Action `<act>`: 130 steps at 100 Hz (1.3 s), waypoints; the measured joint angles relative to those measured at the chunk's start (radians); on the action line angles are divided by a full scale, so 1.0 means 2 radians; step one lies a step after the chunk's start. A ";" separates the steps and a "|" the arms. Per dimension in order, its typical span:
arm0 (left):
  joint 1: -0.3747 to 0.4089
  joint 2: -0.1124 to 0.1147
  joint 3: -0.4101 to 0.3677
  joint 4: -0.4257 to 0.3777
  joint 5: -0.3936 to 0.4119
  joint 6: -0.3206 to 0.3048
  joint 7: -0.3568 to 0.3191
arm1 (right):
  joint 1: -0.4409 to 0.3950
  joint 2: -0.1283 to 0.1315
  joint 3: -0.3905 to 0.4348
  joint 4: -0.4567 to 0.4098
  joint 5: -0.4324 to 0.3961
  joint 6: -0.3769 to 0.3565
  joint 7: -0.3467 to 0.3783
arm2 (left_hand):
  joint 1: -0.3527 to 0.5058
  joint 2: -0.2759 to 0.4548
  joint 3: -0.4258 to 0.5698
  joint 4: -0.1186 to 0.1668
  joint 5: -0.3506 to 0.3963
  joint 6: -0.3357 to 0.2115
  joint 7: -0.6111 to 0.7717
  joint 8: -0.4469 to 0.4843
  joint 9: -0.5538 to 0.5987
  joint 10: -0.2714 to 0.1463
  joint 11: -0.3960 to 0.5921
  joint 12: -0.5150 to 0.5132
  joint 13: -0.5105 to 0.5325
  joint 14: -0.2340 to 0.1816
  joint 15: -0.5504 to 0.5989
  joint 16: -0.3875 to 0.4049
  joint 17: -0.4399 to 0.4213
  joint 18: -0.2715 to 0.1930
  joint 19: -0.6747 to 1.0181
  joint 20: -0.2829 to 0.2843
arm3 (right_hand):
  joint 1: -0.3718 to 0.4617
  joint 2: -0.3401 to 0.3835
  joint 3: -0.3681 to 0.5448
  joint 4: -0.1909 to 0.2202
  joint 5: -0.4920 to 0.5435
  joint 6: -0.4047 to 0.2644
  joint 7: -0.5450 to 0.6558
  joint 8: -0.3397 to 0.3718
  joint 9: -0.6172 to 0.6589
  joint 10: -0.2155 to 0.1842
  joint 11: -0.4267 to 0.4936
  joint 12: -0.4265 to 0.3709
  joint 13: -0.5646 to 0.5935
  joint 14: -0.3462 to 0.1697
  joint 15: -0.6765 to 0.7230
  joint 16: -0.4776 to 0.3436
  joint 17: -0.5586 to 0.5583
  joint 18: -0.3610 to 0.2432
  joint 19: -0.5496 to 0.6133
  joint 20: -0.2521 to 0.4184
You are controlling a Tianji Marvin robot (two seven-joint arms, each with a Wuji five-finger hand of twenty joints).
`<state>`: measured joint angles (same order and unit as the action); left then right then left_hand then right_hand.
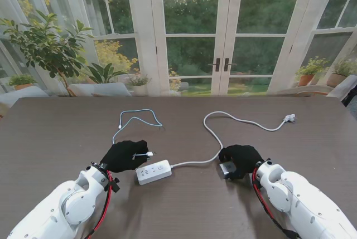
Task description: Set up the charging station
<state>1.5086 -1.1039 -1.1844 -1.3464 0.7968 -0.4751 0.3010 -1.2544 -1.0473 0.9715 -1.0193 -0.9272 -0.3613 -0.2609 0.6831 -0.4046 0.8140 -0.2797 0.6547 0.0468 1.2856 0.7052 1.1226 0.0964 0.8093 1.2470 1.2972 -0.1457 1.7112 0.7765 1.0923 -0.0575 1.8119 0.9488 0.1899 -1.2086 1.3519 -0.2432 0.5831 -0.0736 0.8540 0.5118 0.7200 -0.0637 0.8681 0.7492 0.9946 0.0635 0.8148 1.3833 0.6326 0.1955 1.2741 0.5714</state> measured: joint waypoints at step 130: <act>0.003 0.001 -0.006 -0.006 -0.003 -0.002 -0.013 | 0.044 -0.008 -0.032 0.074 0.037 -0.037 -0.026 | 0.000 0.000 0.000 0.000 0.006 0.000 -0.012 -0.005 0.011 -0.002 -0.002 0.000 0.010 0.000 0.000 0.000 0.000 0.001 0.000 0.000 | 0.059 0.058 -0.017 -0.126 0.012 -0.002 0.217 -0.114 0.143 0.039 0.054 0.112 0.142 -0.071 0.198 0.000 0.197 -0.082 0.118 0.050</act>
<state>1.5140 -1.1024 -1.1959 -1.3577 0.7909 -0.4792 0.2745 -1.1659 -1.0640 0.9072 -0.8718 -0.8527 -0.4360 -0.3126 0.6831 -0.4046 0.8140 -0.2797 0.6665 0.0468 1.2620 0.6952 1.1440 0.0928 0.8053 1.2470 1.3162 -0.1455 1.7112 0.7765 1.0924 -0.0551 1.8119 0.9484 0.3075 -1.0927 1.3186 -0.4960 0.6079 -0.0778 1.2881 0.2828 1.0067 0.0135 0.9765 0.9730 1.2777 -0.0779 1.2117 1.3831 1.0262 0.0310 1.5105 0.6713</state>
